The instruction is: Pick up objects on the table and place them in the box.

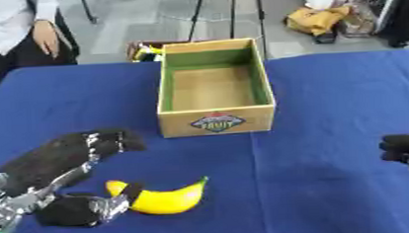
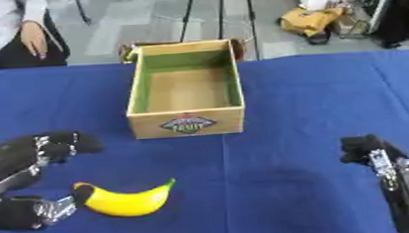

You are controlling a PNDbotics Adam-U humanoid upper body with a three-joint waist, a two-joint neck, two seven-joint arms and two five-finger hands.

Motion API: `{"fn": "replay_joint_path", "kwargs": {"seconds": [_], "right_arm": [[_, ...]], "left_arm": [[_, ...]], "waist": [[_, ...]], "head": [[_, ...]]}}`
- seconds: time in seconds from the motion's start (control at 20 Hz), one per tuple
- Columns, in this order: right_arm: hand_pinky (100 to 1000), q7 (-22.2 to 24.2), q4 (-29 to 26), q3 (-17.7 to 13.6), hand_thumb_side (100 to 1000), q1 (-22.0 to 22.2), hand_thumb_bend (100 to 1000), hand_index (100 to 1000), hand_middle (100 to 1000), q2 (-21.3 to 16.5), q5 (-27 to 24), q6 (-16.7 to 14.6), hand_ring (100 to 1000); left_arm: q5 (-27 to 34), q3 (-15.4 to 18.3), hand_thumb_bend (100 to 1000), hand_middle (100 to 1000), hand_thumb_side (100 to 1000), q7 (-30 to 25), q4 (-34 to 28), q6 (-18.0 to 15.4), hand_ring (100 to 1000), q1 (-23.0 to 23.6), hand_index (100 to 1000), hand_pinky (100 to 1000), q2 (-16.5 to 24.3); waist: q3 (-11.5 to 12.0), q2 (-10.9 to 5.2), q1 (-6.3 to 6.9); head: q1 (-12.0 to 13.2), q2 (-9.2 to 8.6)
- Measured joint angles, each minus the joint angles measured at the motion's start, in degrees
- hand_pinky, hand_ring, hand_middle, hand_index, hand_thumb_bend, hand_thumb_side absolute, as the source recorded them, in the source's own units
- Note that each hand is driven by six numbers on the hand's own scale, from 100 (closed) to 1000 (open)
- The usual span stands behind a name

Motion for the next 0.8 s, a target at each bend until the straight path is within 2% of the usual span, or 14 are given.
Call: {"fn": "replay_joint_path", "kwargs": {"seconds": [0.1,0.2,0.5,0.65,0.75,0.8], "right_arm": [[761,0.0,0.0,0.0,1000,0.0,100,715,487,0.0,0.0,0.0,760],[761,0.0,0.0,0.0,1000,0.0,100,715,487,0.0,0.0,0.0,760],[762,0.1,0.0,0.0,1000,0.1,100,714,487,0.0,0.2,0.1,761],[762,0.1,0.0,0.0,1000,0.1,100,713,486,0.0,0.3,0.1,760],[762,0.2,0.0,0.0,1000,0.1,100,712,486,0.0,0.4,0.1,760],[762,0.2,0.0,0.0,1000,0.1,100,712,486,0.0,0.4,0.1,760]], "left_arm": [[0.0,-0.1,559,872,1000,-1.7,0.0,0.4,893,0.0,944,598,0.0],[0.0,-0.1,590,875,1000,-3.4,0.0,0.8,897,0.0,949,603,0.0],[0.0,0.1,476,877,984,-8.5,0.0,1.6,892,0.0,937,599,-0.1],[-0.1,0.2,425,885,916,-11.0,0.0,2.0,895,0.0,938,606,-0.5],[-0.3,0.3,409,885,902,-12.4,0.0,2.2,894,0.0,940,607,-0.6],[-0.3,0.2,361,884,865,-13.0,0.0,2.4,895,0.0,944,609,-0.6]], "waist": [[0.0,0.0,0.01],[0.0,0.01,0.02],[0.0,0.01,0.06],[0.0,0.02,0.07],[0.0,0.04,0.1],[0.0,0.05,0.11]], "head": [[0.0,0.0],[0.0,0.0],[-0.3,-0.01],[-0.4,-0.01],[-0.5,-0.01],[-0.5,-0.01]]}}
